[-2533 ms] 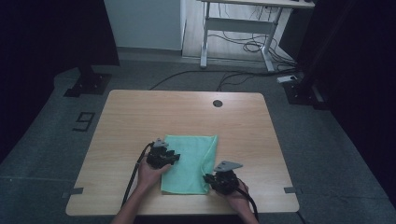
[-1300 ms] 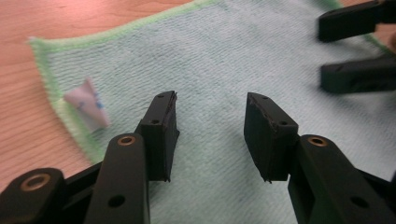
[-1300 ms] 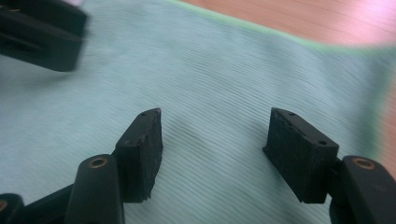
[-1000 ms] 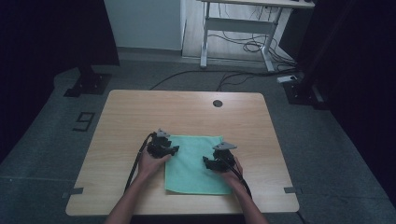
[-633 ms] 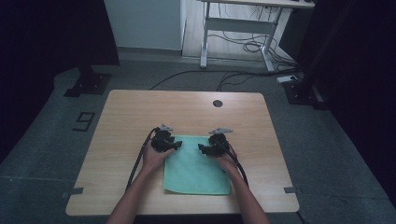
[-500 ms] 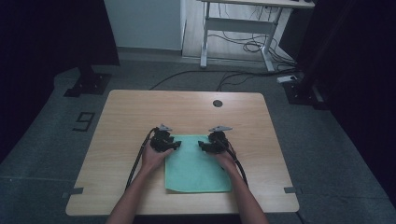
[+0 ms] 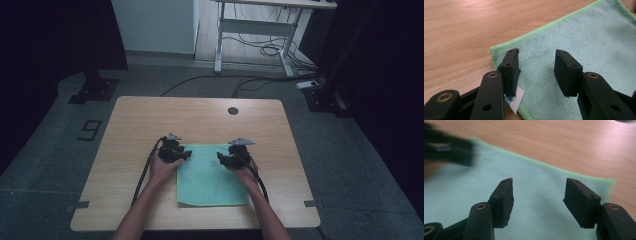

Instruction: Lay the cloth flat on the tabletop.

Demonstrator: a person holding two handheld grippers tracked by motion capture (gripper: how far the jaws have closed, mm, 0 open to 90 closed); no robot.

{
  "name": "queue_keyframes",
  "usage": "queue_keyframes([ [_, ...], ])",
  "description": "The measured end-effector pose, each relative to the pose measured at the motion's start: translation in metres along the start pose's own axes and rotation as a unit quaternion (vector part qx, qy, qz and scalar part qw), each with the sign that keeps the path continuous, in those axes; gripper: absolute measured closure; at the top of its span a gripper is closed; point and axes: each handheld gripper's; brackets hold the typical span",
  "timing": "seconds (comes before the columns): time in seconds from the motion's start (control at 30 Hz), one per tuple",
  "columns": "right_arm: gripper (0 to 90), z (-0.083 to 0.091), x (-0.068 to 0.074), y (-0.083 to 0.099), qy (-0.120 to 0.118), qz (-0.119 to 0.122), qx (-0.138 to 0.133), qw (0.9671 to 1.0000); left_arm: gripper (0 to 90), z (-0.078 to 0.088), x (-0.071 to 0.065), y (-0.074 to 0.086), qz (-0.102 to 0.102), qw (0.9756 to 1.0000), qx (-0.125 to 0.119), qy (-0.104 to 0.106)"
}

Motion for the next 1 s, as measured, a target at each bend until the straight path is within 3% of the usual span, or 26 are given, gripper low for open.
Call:
queue_keyframes([
  [0.1,39.8,0.01,0.026,0.0,-0.036,0.007,0.001,0.9993,55.0,0.0,-0.001,0.001,0.001,1.0,-0.002,-0.004],
  [0.23,38.5,0.015,0.039,0.02,-0.044,0.006,0.028,0.9986,55.0,0.001,-0.003,0.002,-0.004,1.0,-0.002,-0.008],
  [0.33,37.1,0.02,0.038,0.037,-0.028,0.018,0.05,0.9982,55.6,0.002,-0.002,0.002,-0.001,1.0,-0.005,-0.007],
  [0.4,37.0,0.027,0.035,0.043,-0.011,0.027,0.042,0.9987,56.6,0.003,0.0,0.002,0.001,1.0,-0.003,-0.005],
  [0.6,36.9,0.052,0.011,0.054,0.025,0.006,0.034,0.9991,57.0,0.002,-0.001,0.002,0.0,1.0,-0.003,-0.006],
  [0.7,36.8,0.062,0.013,0.05,0.031,-0.004,0.025,0.9992,56.5,0.002,-0.002,0.002,-0.002,1.0,-0.003,-0.008],
  [0.83,36.9,0.064,0.053,0.038,-0.028,0.019,0.005,0.9994,56.3,0.002,-0.002,0.002,-0.001,1.0,-0.003,-0.01],
  [0.93,36.1,0.054,0.088,0.04,-0.077,0.035,0.011,0.9963,56.3,0.002,-0.003,0.002,0.0,0.9999,-0.004,-0.011],
  [1.0,34.7,0.045,0.108,0.045,-0.098,0.044,0.023,0.9939,56.3,0.002,-0.003,0.002,-0.001,0.9999,-0.004,-0.012],
])
Point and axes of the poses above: each handheld gripper's, and its own axes: z roughly backward along the jaws, y roughly out of its underside, x roughly to its left, and after that the axes turned 12 degrees about -x, right-handed
